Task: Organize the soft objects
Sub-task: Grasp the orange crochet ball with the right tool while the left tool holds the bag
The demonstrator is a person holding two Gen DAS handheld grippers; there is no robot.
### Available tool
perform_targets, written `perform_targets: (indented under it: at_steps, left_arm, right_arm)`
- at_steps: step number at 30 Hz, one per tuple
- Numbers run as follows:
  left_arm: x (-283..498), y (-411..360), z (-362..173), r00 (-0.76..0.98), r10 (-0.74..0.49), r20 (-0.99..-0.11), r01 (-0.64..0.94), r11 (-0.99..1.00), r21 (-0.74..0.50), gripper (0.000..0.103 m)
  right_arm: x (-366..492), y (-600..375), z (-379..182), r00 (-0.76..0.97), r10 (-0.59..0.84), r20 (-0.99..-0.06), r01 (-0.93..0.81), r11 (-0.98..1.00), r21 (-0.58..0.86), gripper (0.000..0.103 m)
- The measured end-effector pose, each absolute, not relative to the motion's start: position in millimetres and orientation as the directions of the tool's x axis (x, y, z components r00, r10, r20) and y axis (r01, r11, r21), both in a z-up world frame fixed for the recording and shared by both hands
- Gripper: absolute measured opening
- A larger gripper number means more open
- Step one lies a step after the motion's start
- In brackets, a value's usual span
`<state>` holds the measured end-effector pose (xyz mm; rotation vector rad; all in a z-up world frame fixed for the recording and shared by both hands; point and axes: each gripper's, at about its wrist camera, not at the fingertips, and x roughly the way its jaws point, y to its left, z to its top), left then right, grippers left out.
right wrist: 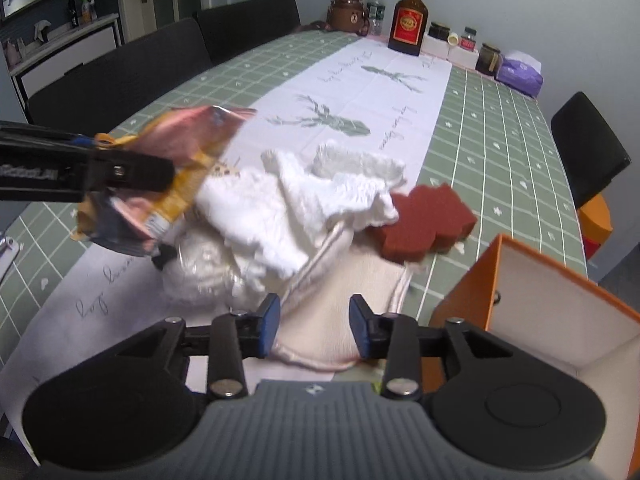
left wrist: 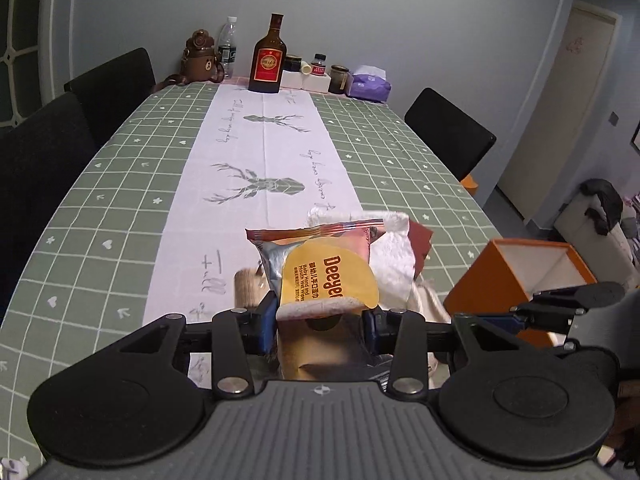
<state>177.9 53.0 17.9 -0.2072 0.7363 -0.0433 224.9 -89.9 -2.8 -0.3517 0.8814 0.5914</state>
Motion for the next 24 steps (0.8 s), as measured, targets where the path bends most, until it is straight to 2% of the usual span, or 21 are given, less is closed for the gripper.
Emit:
perform_targets:
  at_steps: [8, 11, 17, 24]
  left_arm:
    - [137.2, 60.4, -8.8, 0.71, -0.108, -0.696, -0.033, 0.982, -0.186, 0.046]
    - [127.5, 60.7, -18.8, 0.691, -0.111, -0.714, -0.037, 0.981, -0.189, 0.046]
    - [115.2, 56.0, -29.5, 0.672, -0.098, -0.734, -0.039, 0.985, -0.167, 0.046]
    - [106.9, 49.7, -35.5, 0.653, -0.089, -0.752, -0.038, 0.988, -0.149, 0.046]
  right_arm:
    - [212.6, -85.2, -33.8, 0.432, 0.165, -0.887, -0.716, 0.661, -0.226, 0.037]
    - [210.4, -83.6, -45.2, 0.415, 0.1, -0.904, -0.744, 0.609, -0.274, 0.034]
    - [205.6, -75.2, -56.9, 0.451, -0.005, -0.892, -0.771, 0.501, -0.393, 0.036]
    - [199.2, -65.5, -68.2, 0.475, -0.08, -0.876, -0.796, 0.387, -0.466, 0.041]
